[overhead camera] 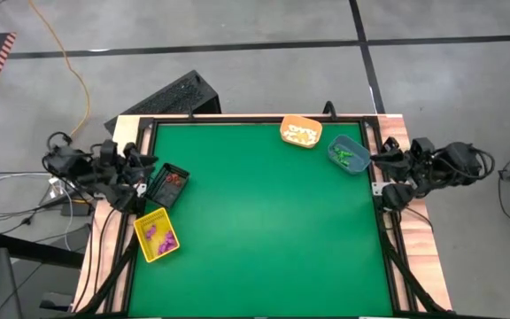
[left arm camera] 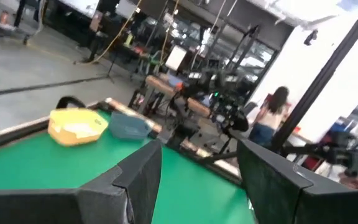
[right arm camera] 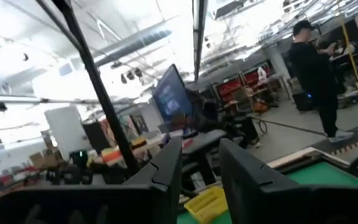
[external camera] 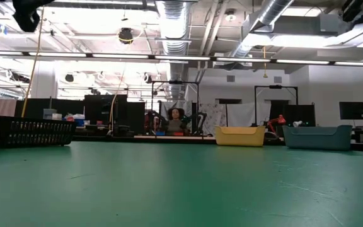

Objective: Sort Halloween decoration
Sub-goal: Return to Home Position

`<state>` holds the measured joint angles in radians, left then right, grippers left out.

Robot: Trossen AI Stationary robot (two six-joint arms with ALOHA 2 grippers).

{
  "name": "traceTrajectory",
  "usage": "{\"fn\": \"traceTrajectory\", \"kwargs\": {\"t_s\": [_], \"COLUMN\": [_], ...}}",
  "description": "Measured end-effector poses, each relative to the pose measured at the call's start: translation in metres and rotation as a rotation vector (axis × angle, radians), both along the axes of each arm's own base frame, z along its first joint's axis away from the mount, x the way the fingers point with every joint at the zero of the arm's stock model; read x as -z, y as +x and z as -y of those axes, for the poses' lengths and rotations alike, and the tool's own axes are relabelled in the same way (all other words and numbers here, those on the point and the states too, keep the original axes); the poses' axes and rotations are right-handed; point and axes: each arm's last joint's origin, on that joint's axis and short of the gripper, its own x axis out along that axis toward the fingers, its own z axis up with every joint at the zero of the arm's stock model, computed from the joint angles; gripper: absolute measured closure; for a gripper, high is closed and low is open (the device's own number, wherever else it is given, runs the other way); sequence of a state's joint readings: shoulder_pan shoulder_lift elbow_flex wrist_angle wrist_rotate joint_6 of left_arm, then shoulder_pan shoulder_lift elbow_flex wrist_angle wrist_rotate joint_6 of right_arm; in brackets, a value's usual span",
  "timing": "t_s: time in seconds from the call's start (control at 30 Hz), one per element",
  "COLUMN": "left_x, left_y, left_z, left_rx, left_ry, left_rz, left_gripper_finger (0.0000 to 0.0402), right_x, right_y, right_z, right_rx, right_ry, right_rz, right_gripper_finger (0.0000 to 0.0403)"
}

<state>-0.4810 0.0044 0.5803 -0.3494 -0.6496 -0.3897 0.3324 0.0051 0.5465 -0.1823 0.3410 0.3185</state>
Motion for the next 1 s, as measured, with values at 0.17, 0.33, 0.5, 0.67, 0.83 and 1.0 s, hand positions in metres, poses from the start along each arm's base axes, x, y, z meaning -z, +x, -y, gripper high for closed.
{"fn": "traceTrajectory", "kwargs": {"t_s": [0.17, 0.33, 0.5, 0.67, 0.83, 1.0], "left_x": [0.016, 0.037, 0.048, 0.057, 0.062, 0.064], "left_y": [0.014, 0.030, 0.037, 0.042, 0.045, 0.046], "left_z": [0.008, 0.016, 0.022, 0.026, 0.029, 0.031], "left_rx": [0.000, 0.031, 0.092, 0.152, 0.185, 0.219], "left_ry": [-0.010, -0.019, -0.011, 0.002, 0.035, 0.061], "left_rz": [0.011, 0.024, 0.052, 0.070, 0.130, 0.138], "left_gripper_finger": [0.0202, 0.0202, 0.0202, 0.0202, 0.0202, 0.0202], "right_x": [0.008, 0.026, 0.045, 0.062, 0.075, 0.088], "right_y": [0.007, 0.021, 0.034, 0.043, 0.047, 0.052], "right_z": [-0.002, -0.007, -0.012, -0.016, -0.018, -0.020], "right_rx": [-0.010, -0.015, -0.032, -0.059, -0.072, -0.068], "right_ry": [0.034, 0.047, 0.061, 0.073, 0.077, 0.067], "right_rz": [-0.008, -0.001, 0.057, 0.130, 0.172, 0.158], "right_gripper_finger": [0.0291, 0.0291, 0.0291, 0.0291, 0.0291, 0.0291]}}
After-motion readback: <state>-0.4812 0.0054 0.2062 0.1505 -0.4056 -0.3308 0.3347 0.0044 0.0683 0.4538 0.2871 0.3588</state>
